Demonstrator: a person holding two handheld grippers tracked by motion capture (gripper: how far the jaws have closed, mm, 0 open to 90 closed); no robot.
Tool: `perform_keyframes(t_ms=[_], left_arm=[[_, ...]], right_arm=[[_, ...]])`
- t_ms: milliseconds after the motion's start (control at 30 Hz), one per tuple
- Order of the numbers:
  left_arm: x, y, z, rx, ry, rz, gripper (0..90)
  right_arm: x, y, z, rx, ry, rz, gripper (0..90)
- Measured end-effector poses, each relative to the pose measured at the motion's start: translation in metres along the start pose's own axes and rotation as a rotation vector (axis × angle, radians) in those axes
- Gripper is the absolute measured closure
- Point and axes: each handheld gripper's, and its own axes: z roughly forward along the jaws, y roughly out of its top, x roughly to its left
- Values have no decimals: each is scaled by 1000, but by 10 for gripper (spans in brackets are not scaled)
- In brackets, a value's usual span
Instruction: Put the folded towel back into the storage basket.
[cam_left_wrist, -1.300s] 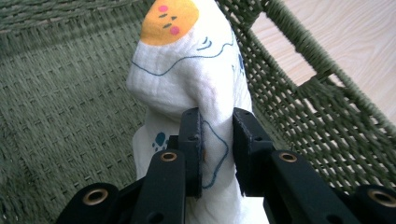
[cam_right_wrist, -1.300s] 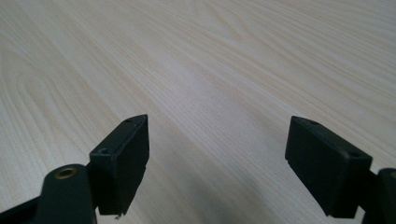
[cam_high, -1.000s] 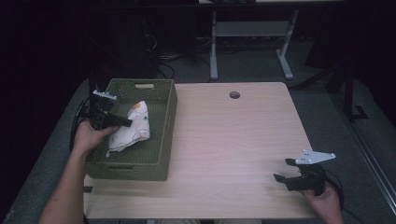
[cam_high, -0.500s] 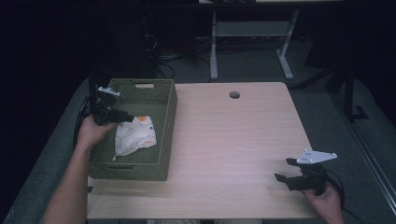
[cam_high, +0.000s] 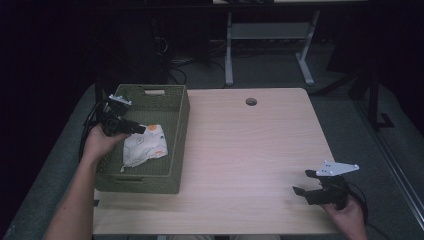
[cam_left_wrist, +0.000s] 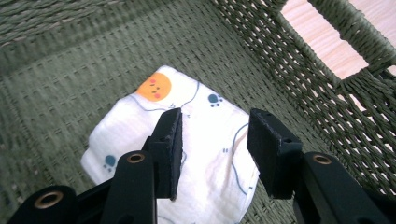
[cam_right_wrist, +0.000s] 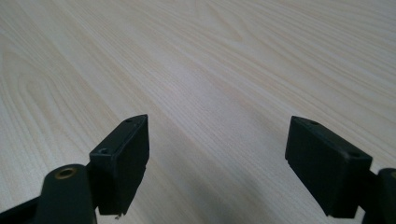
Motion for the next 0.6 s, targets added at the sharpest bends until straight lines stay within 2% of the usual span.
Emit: perform_keyframes(t_ms=[600], left_arm=[[-17,4,45,168,-82,79,565]], right_arm=[[-3,0,-1,-9,4,11,214]])
